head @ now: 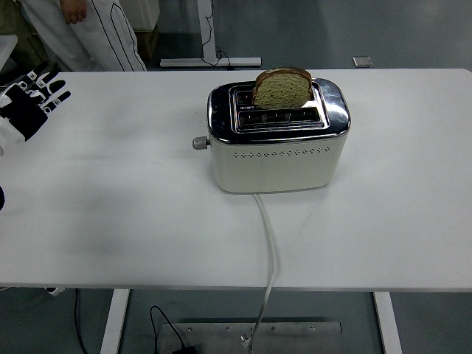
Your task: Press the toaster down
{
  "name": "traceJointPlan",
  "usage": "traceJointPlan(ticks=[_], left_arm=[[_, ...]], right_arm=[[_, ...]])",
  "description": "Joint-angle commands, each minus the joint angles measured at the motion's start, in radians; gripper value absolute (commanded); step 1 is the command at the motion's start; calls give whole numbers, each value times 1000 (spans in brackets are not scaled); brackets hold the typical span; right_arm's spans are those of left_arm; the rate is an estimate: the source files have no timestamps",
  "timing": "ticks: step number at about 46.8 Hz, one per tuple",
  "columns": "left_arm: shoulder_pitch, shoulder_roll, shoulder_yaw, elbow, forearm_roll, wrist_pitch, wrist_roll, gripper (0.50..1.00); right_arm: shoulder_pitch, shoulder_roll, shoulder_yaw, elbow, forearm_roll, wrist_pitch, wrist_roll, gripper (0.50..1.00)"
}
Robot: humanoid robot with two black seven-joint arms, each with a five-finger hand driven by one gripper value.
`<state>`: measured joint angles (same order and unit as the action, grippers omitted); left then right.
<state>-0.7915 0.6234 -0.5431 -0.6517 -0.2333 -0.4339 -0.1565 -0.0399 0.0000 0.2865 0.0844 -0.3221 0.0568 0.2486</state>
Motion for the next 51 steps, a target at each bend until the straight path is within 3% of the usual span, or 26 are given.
traceJointPlan(ticks=[1, 24, 31, 39, 51], left_arm=[[0, 1, 0, -2, -1, 0, 0, 1000], [-14, 4, 3, -16, 6, -2, 8, 1000], [-34, 50, 5, -137, 45, 7, 17, 1000], [-48, 130, 5, -308, 115, 79, 20, 1000], [-103, 229, 8, -465, 232, 101, 95, 1000]], right_arm=[[0, 0, 0, 0, 0, 0, 0, 998], [0, 0, 0, 0, 0, 0, 0, 998], [0, 0, 0, 0, 0, 0, 0, 998], [0, 0, 0, 0, 0, 0, 0, 998], [0, 0, 0, 0, 0, 0, 1, 998]])
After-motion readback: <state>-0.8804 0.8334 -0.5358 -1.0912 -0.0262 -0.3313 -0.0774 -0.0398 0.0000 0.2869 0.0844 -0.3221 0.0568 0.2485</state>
